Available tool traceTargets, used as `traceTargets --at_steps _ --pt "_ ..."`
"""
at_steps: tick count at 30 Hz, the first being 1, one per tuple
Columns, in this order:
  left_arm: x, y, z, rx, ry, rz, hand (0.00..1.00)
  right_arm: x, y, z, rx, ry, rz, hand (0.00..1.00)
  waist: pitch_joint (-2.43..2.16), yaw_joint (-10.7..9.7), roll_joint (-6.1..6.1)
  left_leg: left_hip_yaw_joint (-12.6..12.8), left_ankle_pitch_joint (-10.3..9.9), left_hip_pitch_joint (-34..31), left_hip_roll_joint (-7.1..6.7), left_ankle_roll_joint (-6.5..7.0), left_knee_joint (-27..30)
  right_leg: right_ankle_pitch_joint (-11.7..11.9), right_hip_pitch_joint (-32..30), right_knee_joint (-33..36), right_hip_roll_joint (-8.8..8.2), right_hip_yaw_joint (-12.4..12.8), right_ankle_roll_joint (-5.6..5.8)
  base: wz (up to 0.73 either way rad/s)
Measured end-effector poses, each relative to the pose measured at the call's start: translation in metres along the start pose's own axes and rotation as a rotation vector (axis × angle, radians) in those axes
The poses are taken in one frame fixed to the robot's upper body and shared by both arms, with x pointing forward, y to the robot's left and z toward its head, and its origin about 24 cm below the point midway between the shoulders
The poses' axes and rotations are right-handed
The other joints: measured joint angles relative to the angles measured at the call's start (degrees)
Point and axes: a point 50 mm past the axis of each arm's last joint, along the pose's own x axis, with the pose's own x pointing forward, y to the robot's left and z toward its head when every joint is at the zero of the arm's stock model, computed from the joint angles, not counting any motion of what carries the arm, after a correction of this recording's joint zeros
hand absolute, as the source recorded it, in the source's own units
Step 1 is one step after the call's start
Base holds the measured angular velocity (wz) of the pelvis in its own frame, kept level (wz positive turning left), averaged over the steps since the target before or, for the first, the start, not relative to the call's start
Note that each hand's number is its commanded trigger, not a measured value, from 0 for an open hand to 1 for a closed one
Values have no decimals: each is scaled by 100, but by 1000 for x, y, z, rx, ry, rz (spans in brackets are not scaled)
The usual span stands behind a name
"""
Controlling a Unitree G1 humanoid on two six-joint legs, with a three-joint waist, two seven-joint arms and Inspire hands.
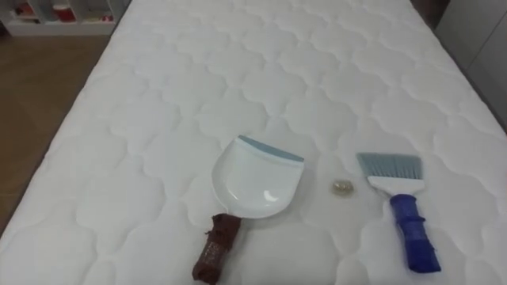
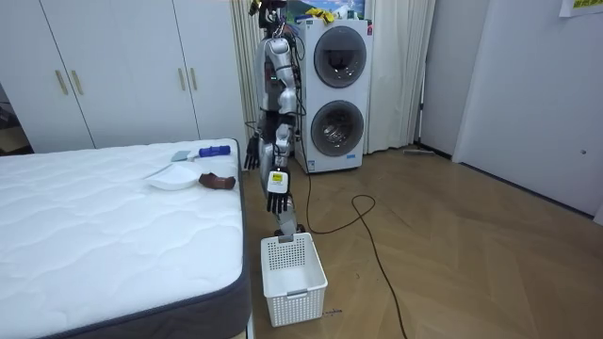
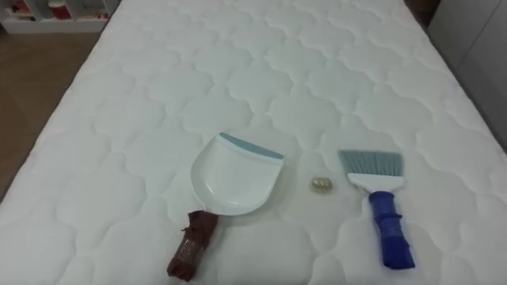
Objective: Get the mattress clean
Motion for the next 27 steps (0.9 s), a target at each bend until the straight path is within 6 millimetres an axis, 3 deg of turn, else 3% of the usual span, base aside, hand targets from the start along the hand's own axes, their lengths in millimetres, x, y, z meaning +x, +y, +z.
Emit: traceTargets --at_steps 5,7,13,17,19,27 --pt "-1 16 14 -46 -79 143 0 1 3 2 -15 -7 -10 0 31 9 -87 -59 0 -11 -3 0 18 -1 -8 9 0 -54 0 6" --pt "-5 37 33 -84 -178 263 0 1 3 4 -38 -18 -14 0 44 15 -106 -100 1 -54 -2 -2 27 -1 -32 10 6 -84 -1 9" --pt "-24 68 77 -129 -450 503 0 -1 -4 4 -68 -52 -43 0 -4 21 -76 -103 2 -83 -8 -3 5 5 -23 12 8 -93 1 1" --pt "-32 72 91 -128 -533 561 0 -2 -5 2 -69 -60 -43 0 -23 -7 -38 -117 2 -29 -8 -3 -8 5 -21 6 7 -95 1 0" --pt "-35 69 96 -121 -577 581 0 -2 -5 2 -70 -65 -40 0 -55 -7 -10 -115 2 6 -6 -3 -25 5 -2 13 8 -90 1 0" --pt "-54 76 124 -122 -749 651 0 -2 -4 2 -72 -71 -38 0 -40 -13 -71 -109 7 -17 -5 -4 16 6 -10 18 6 -88 0 0"
